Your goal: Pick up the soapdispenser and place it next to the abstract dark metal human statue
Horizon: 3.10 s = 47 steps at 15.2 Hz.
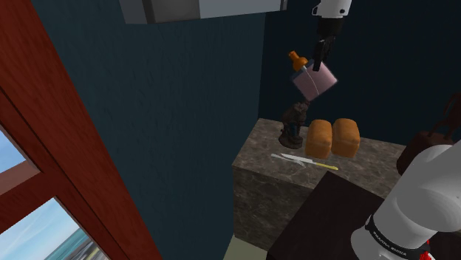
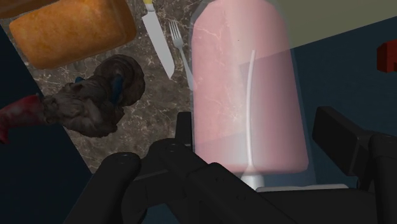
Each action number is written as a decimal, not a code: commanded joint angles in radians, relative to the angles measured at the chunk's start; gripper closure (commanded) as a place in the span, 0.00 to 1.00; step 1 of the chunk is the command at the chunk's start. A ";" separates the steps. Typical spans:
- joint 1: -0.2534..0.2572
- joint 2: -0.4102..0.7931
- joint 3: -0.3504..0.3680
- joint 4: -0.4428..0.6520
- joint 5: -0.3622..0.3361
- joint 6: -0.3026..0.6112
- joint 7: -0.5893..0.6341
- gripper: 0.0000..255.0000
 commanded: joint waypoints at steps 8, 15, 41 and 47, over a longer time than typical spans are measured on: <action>0.004 0.042 -0.003 0.162 0.011 -0.120 -0.014 1.00; 0.006 0.090 -0.007 0.308 0.023 -0.221 -0.026 1.00; -0.059 0.057 -0.100 0.558 -0.021 -0.489 -0.221 1.00; -0.096 -0.046 -0.159 0.491 -0.089 -0.504 -0.337 1.00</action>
